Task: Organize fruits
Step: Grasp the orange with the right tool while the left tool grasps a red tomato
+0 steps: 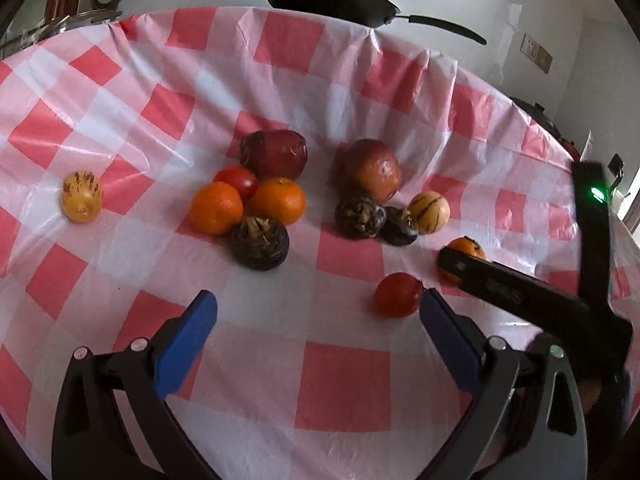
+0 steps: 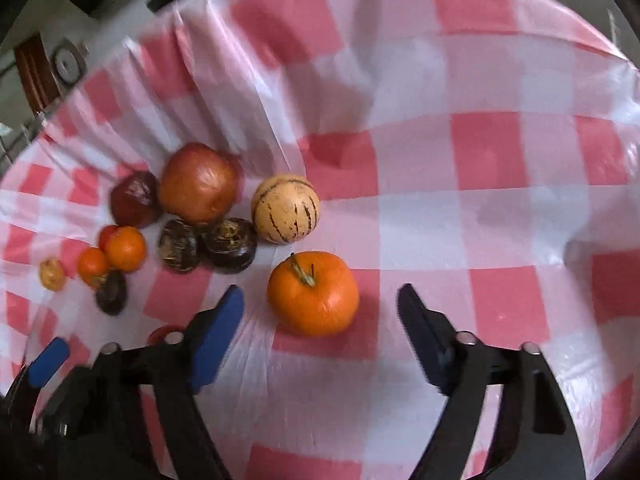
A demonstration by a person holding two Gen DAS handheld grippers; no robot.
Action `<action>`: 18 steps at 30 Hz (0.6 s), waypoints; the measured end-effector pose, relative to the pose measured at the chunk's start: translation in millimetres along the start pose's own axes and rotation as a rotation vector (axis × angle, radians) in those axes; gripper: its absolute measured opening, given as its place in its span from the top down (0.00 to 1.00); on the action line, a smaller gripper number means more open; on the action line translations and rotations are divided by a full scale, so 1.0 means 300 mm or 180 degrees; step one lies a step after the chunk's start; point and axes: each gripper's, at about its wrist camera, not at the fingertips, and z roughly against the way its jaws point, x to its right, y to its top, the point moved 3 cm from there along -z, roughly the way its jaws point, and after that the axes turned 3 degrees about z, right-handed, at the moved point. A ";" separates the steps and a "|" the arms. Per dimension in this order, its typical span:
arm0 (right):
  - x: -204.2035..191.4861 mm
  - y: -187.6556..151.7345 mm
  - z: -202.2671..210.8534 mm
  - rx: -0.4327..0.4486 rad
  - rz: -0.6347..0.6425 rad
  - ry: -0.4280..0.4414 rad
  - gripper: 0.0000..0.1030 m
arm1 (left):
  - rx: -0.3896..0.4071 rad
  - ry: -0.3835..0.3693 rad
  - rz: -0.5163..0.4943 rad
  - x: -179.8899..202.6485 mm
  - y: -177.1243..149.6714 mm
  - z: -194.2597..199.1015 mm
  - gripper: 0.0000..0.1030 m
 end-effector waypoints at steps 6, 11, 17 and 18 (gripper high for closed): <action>-0.010 -0.004 -0.011 0.0028 0.0051 -0.0147 0.56 | -0.0042 0.0066 -0.0139 0.028 -0.005 -0.011 0.02; 0.044 -0.009 0.006 0.0149 -0.0287 -0.0088 0.56 | -0.0235 0.0011 -0.0206 0.085 0.014 -0.076 0.02; 0.124 -0.025 0.013 0.0216 -0.0727 0.0045 0.56 | -0.0477 0.0114 -0.0699 0.195 -0.010 -0.174 0.40; 0.133 -0.029 0.013 0.0206 -0.0756 0.0072 0.56 | -0.0537 0.0109 -0.0702 0.196 -0.014 -0.186 0.45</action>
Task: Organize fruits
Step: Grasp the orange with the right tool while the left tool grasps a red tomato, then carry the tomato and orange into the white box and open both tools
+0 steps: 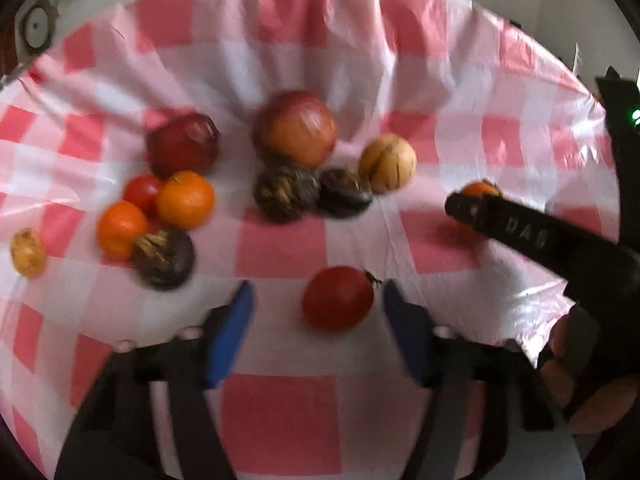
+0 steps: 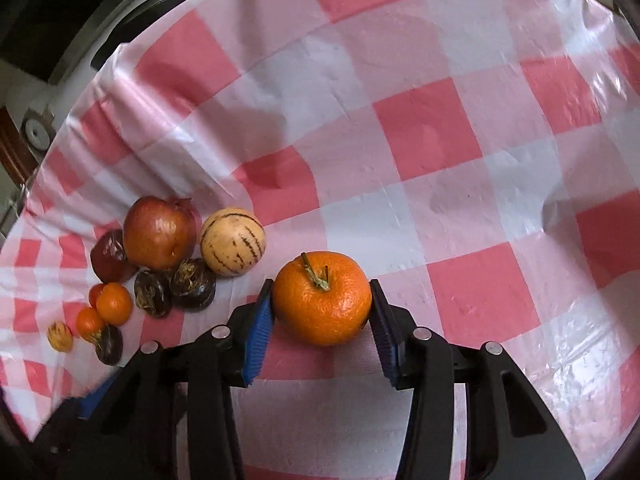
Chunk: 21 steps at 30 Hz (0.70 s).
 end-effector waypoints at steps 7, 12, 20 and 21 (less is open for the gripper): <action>-0.022 0.003 0.000 0.0007 0.0085 -0.0028 0.56 | 0.0004 0.0032 -0.0156 0.022 -0.002 -0.013 0.68; -0.026 0.011 -0.009 -0.0006 0.0086 0.0006 0.56 | 0.0126 -0.0026 0.0019 -0.013 -0.007 0.013 0.69; -0.015 0.018 -0.003 -0.0008 0.0073 0.0103 0.56 | 0.0398 0.0053 0.0318 -0.117 -0.035 0.135 0.69; -0.011 0.019 0.002 0.0015 0.0053 0.0145 0.56 | 0.0448 0.0109 0.0345 -0.135 -0.053 0.166 0.69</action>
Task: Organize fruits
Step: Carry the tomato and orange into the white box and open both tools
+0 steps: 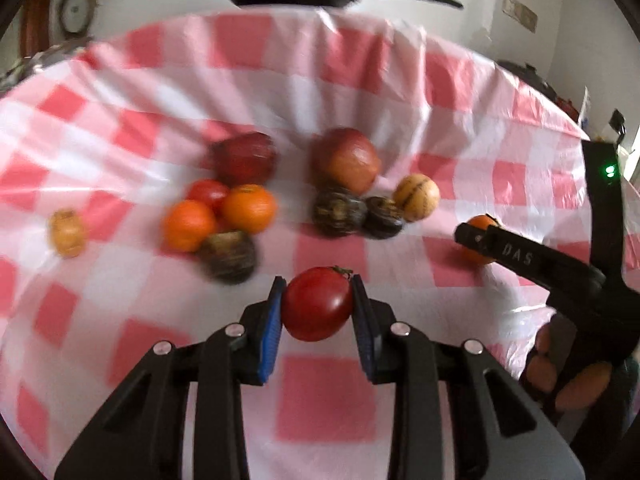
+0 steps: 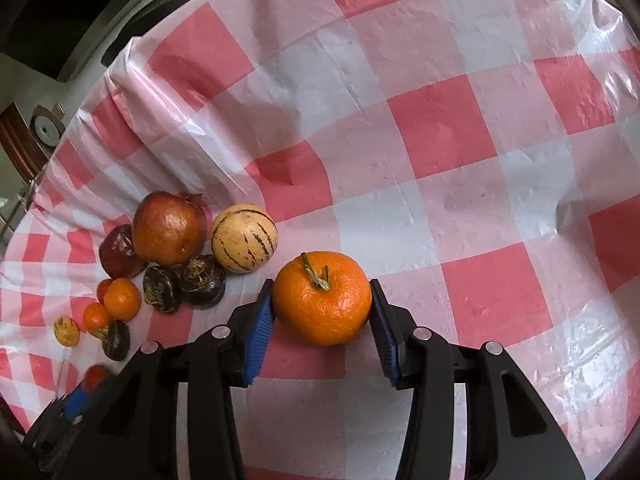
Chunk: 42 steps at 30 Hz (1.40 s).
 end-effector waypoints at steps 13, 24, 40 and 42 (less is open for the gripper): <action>-0.251 -0.356 0.374 0.0067 0.0377 0.0440 0.56 | 0.0312 0.0633 0.0599 -0.480 -0.264 0.442 0.69; -0.484 -0.658 0.549 -0.0176 0.0898 0.0738 0.56 | 0.0404 0.0940 0.0591 -0.696 -0.470 0.718 0.68; -0.903 -1.024 0.742 -0.0307 0.2285 0.1346 0.56 | 0.0254 0.1429 0.0908 -0.984 -0.772 0.931 0.68; -0.961 -1.090 0.768 -0.0319 0.2523 0.1457 0.56 | 0.0224 0.1506 0.0968 -1.024 -0.816 0.956 0.68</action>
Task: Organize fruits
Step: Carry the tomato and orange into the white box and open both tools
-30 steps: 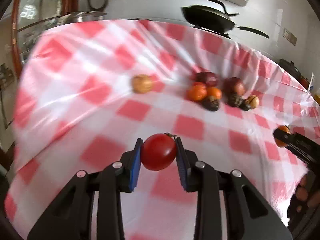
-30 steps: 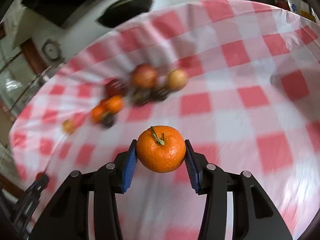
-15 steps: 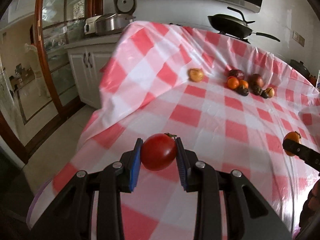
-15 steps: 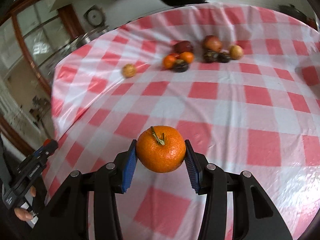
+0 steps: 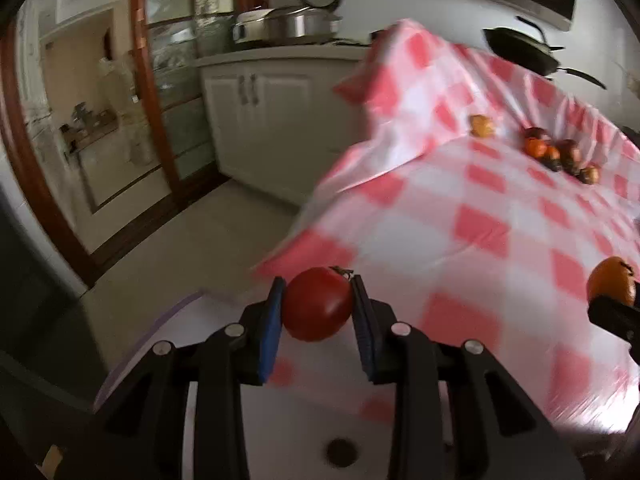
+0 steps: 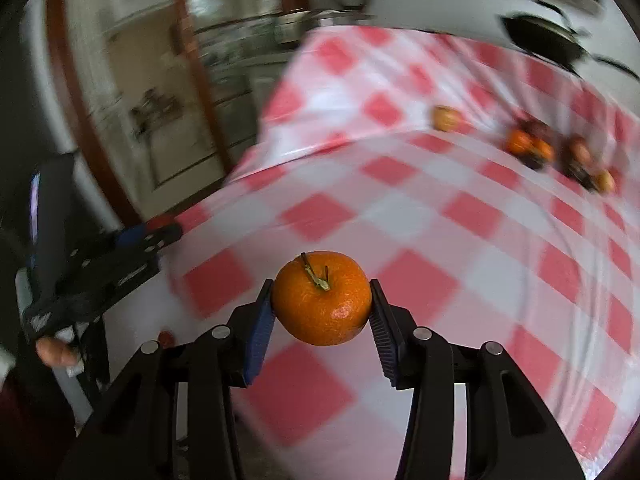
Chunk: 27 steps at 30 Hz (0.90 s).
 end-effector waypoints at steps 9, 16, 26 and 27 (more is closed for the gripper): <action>-0.416 -0.056 -0.055 -0.0166 0.1080 0.0694 0.56 | -0.0356 0.0434 0.0337 -0.294 -0.174 -0.065 0.68; -0.622 -0.195 -0.214 -0.0703 0.1724 0.0890 0.56 | -0.0726 0.0654 0.0451 -0.419 -0.251 -0.187 0.68; -0.697 -0.342 -0.535 -0.1761 0.1651 0.1031 0.56 | -0.1295 0.0824 0.0159 -0.444 -0.331 -0.378 0.68; -0.695 -0.348 -0.558 -0.1838 0.1636 0.1042 0.56 | -0.1338 0.0816 0.0160 -0.448 -0.343 -0.391 0.68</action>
